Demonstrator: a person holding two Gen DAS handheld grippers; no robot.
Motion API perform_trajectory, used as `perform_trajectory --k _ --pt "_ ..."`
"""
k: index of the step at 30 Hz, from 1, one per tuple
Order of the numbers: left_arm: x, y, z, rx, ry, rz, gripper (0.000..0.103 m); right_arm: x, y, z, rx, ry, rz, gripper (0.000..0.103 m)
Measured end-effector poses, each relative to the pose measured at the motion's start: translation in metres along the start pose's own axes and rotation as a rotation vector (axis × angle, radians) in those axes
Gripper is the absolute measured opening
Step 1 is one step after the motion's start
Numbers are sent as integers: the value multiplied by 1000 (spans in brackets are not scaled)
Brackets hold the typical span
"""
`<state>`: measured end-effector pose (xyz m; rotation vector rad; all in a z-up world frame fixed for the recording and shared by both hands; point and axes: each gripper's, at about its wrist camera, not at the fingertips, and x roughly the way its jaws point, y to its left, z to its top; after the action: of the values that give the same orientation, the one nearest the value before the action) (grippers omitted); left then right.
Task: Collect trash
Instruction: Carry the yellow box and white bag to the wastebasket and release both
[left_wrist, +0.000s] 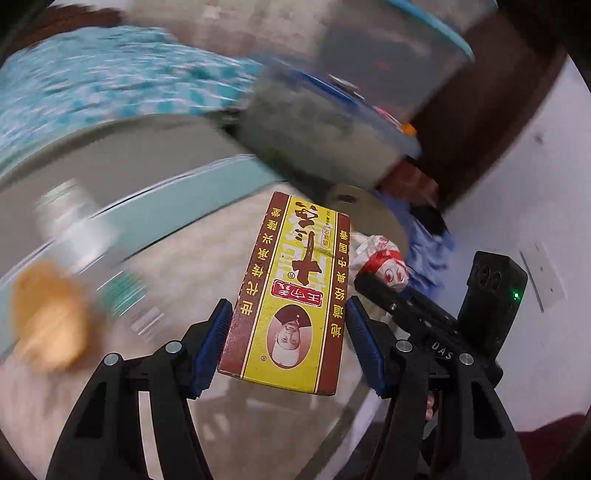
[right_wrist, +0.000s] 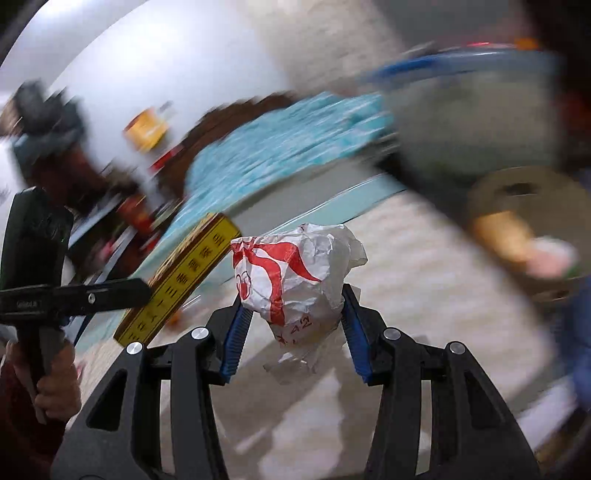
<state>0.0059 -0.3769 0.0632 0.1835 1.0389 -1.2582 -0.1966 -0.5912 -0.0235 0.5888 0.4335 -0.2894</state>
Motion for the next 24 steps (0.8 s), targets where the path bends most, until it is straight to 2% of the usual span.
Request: perform_trajectory --k 3,5,7,8,10,11,12,15,19,21,24 --pt "59 -41 42 91 45 -46 60 -12 -67 26 94 -43 -139 51" --pt "93 -67 64 124 72 -75 60 -15 -99 38 136 -60 -200 53" --pt "120 -90 81 152 84 -97 61 -14 -123 50 160 -77 -259 62" --pt "137 -103 91 175 85 -100 62 -10 -135 56 167 -79 -293 71" --pt "160 -119 103 208 93 -68 78 -10 -149 60 183 -101 -356 83" --pt "170 -123 107 210 86 -29 84 -10 -154 63 193 -115 -385 83" --pt "176 -123 110 192 69 13 84 -13 -159 62 209 -131 -408 83" --pt "171 -110 107 125 71 -22 84 -25 -167 53 282 -192 -406 83" --pt "135 -86 83 94 59 -63 83 -44 -158 33 347 -231 -355 82" --pt "114 -76 61 103 64 -65 83 -43 -144 27 335 -217 -315 78" --pt "82 -56 22 113 83 -64 83 -36 -113 26 276 -179 -250 66"
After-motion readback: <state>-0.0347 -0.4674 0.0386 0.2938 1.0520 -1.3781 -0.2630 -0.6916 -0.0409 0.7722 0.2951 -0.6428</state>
